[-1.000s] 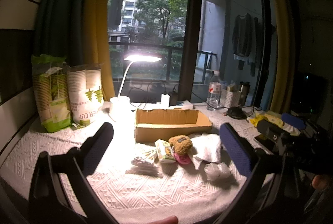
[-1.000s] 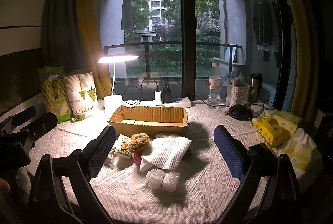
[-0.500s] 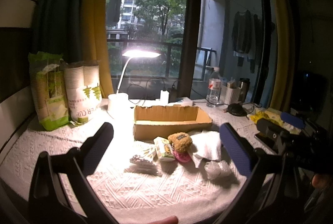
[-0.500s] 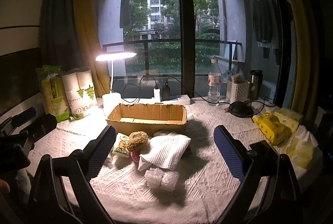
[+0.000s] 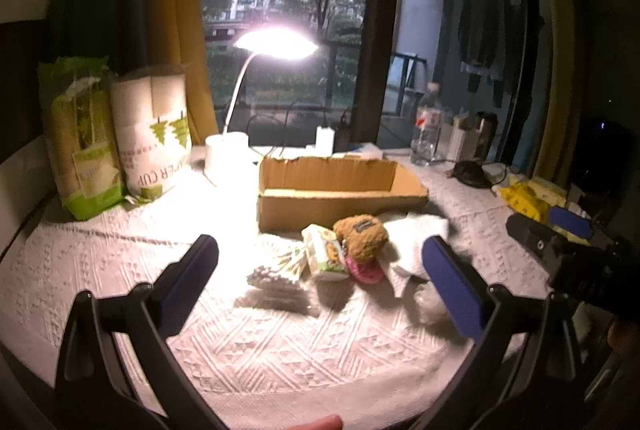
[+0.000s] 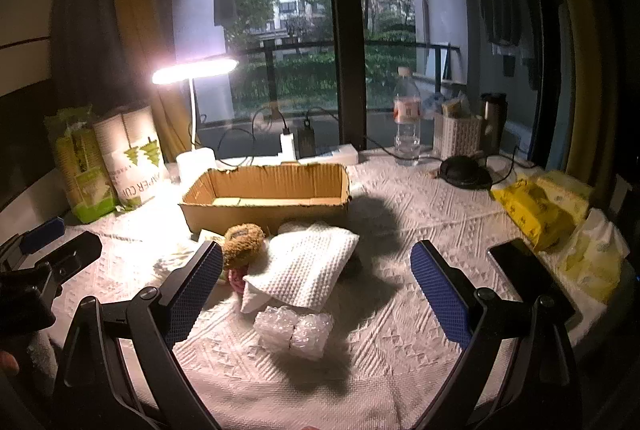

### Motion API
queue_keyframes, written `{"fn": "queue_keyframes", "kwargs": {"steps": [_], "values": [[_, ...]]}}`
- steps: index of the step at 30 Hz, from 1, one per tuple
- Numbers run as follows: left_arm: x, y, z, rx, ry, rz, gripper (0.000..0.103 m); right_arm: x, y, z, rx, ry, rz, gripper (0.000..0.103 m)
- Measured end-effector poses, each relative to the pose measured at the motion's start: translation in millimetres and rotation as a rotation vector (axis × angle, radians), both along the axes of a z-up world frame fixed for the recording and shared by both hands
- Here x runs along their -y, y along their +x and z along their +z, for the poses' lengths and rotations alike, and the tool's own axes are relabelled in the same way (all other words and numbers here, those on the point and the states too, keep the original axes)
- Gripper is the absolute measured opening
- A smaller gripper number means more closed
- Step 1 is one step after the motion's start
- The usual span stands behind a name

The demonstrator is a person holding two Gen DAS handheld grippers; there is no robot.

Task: Organize soft objects
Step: 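Grasp the cotton swab bag with the left gripper while the right gripper grasps the bubble-wrap bag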

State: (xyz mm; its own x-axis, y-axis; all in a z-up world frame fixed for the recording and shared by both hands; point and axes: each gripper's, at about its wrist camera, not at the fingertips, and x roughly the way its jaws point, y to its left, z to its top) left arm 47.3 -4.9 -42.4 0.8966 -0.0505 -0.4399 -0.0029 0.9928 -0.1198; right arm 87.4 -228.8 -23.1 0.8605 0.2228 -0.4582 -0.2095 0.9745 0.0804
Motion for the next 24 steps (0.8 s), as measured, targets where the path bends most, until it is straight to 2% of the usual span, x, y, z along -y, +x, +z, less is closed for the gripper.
{"fn": "queue_keyframes", "kwargs": {"steps": [9,24], "values": [[-10,28,-24,-0.098,-0.007,0.031,0.102,-2,27,-22,-0.085,-0.012,0.001,0.097],[-16,58,-70,-0.246,-0.009,0.024,0.102,-17,55,-86,-0.289,-0.024,0.036,0.097]]}}
